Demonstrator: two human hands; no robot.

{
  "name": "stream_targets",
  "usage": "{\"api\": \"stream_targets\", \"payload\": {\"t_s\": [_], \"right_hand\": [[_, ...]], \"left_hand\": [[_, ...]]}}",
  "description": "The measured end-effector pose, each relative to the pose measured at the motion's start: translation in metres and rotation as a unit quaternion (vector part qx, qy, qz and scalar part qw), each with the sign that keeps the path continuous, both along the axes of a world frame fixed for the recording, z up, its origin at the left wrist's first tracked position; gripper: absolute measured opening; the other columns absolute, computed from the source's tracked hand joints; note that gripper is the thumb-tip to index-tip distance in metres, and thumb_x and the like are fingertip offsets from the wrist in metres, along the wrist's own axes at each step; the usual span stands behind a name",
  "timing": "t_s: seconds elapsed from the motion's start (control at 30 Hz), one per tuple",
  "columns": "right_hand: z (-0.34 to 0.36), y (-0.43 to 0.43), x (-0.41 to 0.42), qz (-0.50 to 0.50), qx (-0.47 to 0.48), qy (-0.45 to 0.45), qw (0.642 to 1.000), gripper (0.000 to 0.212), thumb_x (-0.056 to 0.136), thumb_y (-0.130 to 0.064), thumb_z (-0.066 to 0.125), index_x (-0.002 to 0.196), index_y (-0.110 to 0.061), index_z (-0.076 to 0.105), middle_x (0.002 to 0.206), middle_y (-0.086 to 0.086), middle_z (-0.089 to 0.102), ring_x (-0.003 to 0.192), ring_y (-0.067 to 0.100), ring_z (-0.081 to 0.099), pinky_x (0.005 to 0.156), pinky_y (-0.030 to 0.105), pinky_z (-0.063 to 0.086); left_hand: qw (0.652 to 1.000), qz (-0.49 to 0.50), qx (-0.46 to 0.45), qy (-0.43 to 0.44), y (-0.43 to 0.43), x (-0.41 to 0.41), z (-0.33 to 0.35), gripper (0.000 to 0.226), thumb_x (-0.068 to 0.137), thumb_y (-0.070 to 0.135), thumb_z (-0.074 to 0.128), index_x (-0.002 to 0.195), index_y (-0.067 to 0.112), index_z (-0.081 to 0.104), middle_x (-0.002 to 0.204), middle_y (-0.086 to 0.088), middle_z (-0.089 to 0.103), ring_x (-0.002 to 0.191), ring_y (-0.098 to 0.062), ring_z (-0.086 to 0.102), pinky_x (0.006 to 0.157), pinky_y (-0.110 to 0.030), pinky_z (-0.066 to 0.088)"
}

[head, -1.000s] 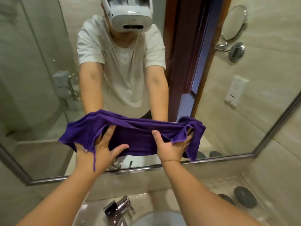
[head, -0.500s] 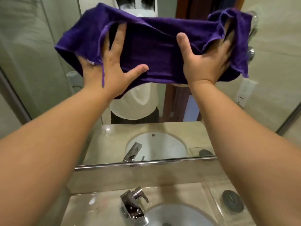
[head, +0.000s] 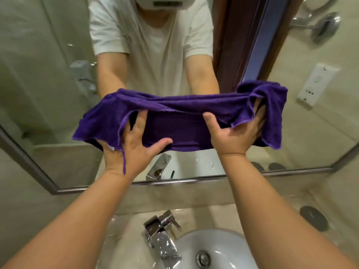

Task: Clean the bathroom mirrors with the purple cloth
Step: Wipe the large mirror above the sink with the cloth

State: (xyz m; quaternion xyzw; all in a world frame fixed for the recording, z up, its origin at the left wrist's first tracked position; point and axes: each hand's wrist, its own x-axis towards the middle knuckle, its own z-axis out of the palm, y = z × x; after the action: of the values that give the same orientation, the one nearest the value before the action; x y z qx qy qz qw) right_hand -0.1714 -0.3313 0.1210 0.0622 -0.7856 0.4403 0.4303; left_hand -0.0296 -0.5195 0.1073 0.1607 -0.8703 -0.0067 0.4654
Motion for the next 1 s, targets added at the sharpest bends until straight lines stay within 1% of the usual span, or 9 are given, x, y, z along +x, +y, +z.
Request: {"api": "stream_targets", "payload": {"t_s": [0.13, 0.23, 0.3, 0.37, 0.5, 0.6, 0.7, 0.87, 1.0], "right_hand": [[-0.066, 0.002, 0.013, 0.018, 0.011, -0.065, 0.998, 0.132, 0.058, -0.093, 0.05, 0.143, 0.008, 0.041, 0.138, 0.036, 0.048, 0.127, 0.052, 0.044, 0.108, 0.045, 0.027], [-0.121, -0.002, 0.023, 0.029, -0.025, -0.112, 0.993, 0.13, 0.054, -0.077, 0.06, 0.137, 0.021, 0.04, 0.135, 0.044, 0.045, 0.126, 0.059, 0.044, 0.114, 0.025, 0.009], [-0.147, -0.004, 0.026, 0.051, -0.041, -0.151, 0.986, 0.134, 0.052, -0.078, 0.061, 0.14, 0.02, 0.036, 0.14, 0.041, 0.042, 0.131, 0.053, 0.04, 0.115, 0.019, 0.001], [-0.164, -0.004, 0.031, 0.08, -0.042, -0.202, 0.975, 0.14, 0.048, -0.081, 0.06, 0.144, 0.017, 0.033, 0.145, 0.037, 0.04, 0.137, 0.049, 0.037, 0.116, 0.024, 0.003], [-0.174, -0.008, 0.038, 0.086, -0.04, -0.203, 0.974, 0.141, 0.048, -0.081, 0.059, 0.144, 0.018, 0.03, 0.146, 0.038, 0.038, 0.137, 0.037, 0.031, 0.113, 0.008, -0.005], [-0.171, -0.024, 0.053, 0.058, -0.019, -0.23, 0.971, 0.142, 0.049, -0.079, 0.064, 0.143, 0.022, 0.028, 0.145, 0.045, 0.032, 0.137, 0.053, 0.029, 0.115, 0.029, 0.003], [-0.173, -0.06, 0.091, 0.106, 0.016, -0.344, 0.933, 0.144, 0.048, -0.076, 0.079, 0.143, 0.02, 0.031, 0.142, 0.045, 0.035, 0.134, 0.059, 0.034, 0.118, 0.049, 0.013], [-0.172, -0.131, 0.155, 0.293, 0.111, -0.445, 0.839, 0.12, 0.075, -0.086, 0.051, 0.158, -0.007, 0.016, 0.156, 0.025, 0.027, 0.141, 0.04, 0.03, 0.116, 0.04, 0.022], [-0.148, -0.137, 0.156, 0.319, 0.067, -0.462, 0.825, 0.129, 0.069, -0.092, 0.048, 0.159, -0.013, 0.001, 0.163, 0.021, 0.009, 0.148, 0.033, 0.012, 0.119, 0.036, 0.009]], "left_hand": [[0.999, 0.002, 0.03, -0.025, 0.014, 0.008, -0.056, 0.096, 0.073, 0.08, 0.049, 0.148, 0.025, 0.027, 0.141, -0.029, 0.045, 0.128, -0.041, 0.04, 0.103, -0.061, 0.041], [0.998, -0.004, 0.021, -0.063, 0.005, 0.01, -0.089, 0.092, 0.073, 0.082, 0.044, 0.148, 0.033, 0.023, 0.14, -0.018, 0.036, 0.122, -0.038, 0.041, 0.097, -0.059, 0.046], [0.995, -0.002, 0.034, -0.09, 0.001, 0.015, -0.114, 0.088, 0.073, 0.082, 0.044, 0.146, 0.035, 0.027, 0.138, -0.017, 0.043, 0.119, -0.04, 0.051, 0.095, -0.061, 0.05], [0.991, -0.004, 0.072, -0.113, 0.003, 0.023, -0.138, 0.083, 0.078, 0.084, 0.038, 0.144, 0.035, 0.028, 0.136, -0.017, 0.046, 0.114, -0.044, 0.058, 0.092, -0.063, 0.051], [0.99, -0.002, 0.085, -0.116, -0.001, 0.023, -0.157, 0.076, 0.085, 0.084, 0.024, 0.145, 0.037, 0.022, 0.134, -0.011, 0.036, 0.115, -0.037, 0.044, 0.085, -0.059, 0.053], [0.984, 0.004, 0.109, -0.138, -0.007, 0.03, -0.16, 0.076, 0.085, 0.085, 0.025, 0.146, 0.039, 0.021, 0.136, -0.018, 0.042, 0.114, -0.045, 0.054, 0.089, -0.061, 0.05], [0.964, 0.062, 0.216, -0.145, -0.028, 0.058, -0.16, 0.087, 0.08, 0.09, 0.019, 0.147, 0.035, 0.017, 0.134, -0.042, 0.045, 0.115, -0.062, 0.05, 0.097, -0.068, 0.041], [0.941, 0.146, 0.265, -0.152, -0.094, 0.116, -0.144, 0.095, 0.074, 0.078, 0.04, 0.152, 0.031, 0.011, 0.142, -0.038, 0.031, 0.126, -0.059, 0.035, 0.104, -0.069, 0.033], [0.946, 0.15, 0.248, -0.146, -0.096, 0.127, -0.121, 0.098, 0.073, 0.075, 0.045, 0.154, 0.033, 0.009, 0.149, -0.032, 0.026, 0.134, -0.051, 0.03, 0.107, -0.065, 0.031]]}}
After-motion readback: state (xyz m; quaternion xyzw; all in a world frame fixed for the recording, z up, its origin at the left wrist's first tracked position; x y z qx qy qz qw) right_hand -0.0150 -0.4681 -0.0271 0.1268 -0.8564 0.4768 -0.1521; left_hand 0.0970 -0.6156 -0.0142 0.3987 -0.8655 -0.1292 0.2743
